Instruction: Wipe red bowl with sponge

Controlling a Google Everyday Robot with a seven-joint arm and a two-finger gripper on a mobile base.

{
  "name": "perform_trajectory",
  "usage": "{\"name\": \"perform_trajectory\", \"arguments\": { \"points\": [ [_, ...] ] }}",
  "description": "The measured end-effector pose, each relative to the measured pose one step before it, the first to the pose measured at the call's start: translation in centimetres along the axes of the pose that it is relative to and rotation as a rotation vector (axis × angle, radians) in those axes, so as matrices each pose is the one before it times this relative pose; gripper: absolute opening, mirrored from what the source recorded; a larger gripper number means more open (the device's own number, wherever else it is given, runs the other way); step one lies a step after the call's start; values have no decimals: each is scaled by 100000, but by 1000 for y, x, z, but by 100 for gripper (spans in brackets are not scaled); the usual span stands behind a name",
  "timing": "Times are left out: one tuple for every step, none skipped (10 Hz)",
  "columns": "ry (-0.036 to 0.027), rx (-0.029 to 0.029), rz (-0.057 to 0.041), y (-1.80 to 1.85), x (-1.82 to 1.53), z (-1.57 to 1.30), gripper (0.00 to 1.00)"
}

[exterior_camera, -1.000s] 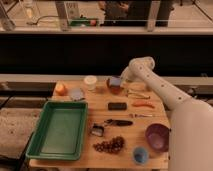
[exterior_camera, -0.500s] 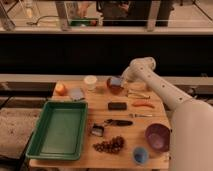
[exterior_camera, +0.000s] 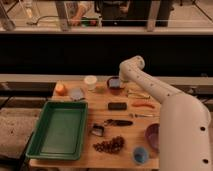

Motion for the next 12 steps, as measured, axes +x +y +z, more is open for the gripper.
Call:
{"name": "perform_trajectory", "arguments": {
  "points": [
    [-237,363,-243,-418,-310,201,0],
    [549,947,585,-471,526,-37,0],
    [510,639,218,-144,490,-13,0],
    [155,873,-179,-299,65,-116,0],
    [-96,887,-630,-302,-271,-56,0],
    [124,735,-666,-118,-42,-113,0],
    [29,273,-239,24,89,-165,0],
    [-227,189,-128,97,54,-195,0],
    [-307,-34,-205,130,-62,-197,0],
    [-370,-256,-437,279,-50,-177,0],
    [-340,-109,-272,193,-8,-180,0],
    [-600,-240,-559,376,5,-303,0]
  ]
}}
